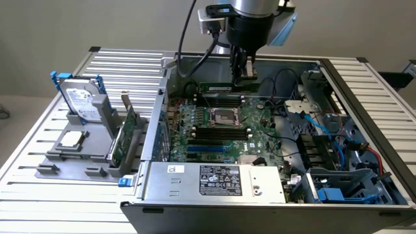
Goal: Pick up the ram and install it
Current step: 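Insert the ram into the slot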
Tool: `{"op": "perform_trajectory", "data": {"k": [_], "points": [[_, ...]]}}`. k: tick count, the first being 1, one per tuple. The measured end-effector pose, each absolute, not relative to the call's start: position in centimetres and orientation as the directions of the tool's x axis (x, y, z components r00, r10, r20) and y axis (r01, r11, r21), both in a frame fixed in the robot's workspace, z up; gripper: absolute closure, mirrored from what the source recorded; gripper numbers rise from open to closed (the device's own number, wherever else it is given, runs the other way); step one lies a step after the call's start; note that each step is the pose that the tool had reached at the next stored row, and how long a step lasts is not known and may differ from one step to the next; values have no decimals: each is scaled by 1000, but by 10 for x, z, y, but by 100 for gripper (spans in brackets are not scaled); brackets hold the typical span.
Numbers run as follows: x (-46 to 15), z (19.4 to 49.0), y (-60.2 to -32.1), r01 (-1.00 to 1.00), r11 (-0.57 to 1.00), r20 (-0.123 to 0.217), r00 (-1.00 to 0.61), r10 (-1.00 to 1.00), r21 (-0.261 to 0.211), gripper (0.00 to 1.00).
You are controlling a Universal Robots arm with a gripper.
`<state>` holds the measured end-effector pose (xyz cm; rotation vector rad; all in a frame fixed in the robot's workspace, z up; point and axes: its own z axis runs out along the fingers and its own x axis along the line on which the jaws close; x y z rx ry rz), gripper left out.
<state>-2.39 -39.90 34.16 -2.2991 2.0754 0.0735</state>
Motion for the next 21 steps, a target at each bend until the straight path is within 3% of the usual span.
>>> {"op": "perform_trajectory", "data": {"k": [21], "points": [[-32, 320, -413, -999, -49, -48, 49, -998, -4, 86]]}}
